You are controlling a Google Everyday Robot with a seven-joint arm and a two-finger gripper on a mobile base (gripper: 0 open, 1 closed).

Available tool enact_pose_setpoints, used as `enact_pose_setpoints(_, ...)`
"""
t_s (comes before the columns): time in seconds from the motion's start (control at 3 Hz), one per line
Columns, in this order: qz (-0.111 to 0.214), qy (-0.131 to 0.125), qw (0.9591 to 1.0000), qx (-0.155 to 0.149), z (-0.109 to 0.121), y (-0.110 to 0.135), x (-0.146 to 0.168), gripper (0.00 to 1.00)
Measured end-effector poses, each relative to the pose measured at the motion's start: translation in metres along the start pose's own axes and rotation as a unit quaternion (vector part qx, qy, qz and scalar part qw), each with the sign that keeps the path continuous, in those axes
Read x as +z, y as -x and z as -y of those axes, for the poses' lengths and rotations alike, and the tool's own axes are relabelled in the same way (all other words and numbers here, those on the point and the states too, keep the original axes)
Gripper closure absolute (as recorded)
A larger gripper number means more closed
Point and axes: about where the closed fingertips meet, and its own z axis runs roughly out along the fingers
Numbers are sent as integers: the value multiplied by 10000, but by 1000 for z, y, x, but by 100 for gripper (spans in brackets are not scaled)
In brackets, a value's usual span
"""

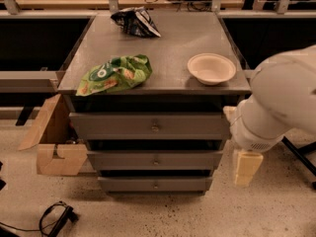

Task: Open top drawer

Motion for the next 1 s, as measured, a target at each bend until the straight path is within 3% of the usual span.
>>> enact_pose_setpoints(0.33,-161,1,9992,-370,5,3,42,0)
enact_pose_setpoints(0.67,-166,8,9992,-357,6,3,43,0)
enact_pose_setpoints(1.0,-246,134,9995,-150,29,4,66,0)
